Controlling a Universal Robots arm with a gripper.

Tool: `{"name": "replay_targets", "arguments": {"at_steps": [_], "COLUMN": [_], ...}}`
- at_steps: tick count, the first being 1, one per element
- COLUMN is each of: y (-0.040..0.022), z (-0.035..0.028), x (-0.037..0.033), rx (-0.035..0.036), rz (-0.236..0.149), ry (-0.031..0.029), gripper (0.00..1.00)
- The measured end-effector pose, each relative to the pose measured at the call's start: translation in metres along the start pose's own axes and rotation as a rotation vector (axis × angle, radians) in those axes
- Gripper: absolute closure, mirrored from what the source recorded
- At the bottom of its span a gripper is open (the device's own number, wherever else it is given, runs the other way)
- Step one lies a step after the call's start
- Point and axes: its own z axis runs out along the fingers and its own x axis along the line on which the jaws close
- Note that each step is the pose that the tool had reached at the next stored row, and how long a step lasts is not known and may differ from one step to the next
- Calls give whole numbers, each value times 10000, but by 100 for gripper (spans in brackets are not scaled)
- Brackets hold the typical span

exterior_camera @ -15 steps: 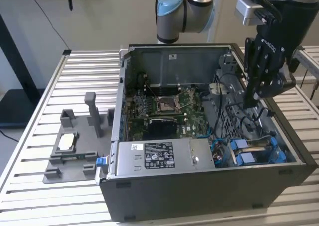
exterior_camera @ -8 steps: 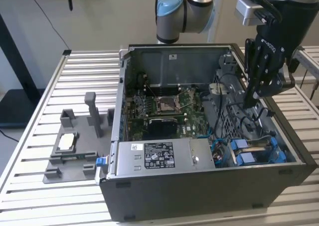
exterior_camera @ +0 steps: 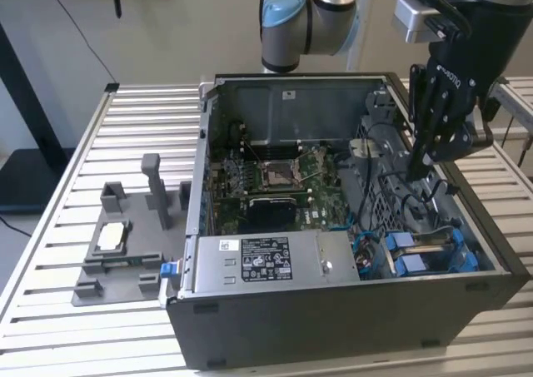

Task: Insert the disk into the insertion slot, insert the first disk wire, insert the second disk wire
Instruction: 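Insert the first disk wire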

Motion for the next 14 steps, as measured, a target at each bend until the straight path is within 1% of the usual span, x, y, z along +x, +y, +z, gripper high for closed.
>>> {"name": "replay_targets", "arguments": {"at_steps": [3, 7, 14], "y": [-1, -11, -71], "z": [10, 27, 59], "x": [29, 93, 227], "rx": [0, -18, -181], "rz": [3, 4, 5], "ry": [-2, 0, -3], "gripper": [81, 81, 81]}}
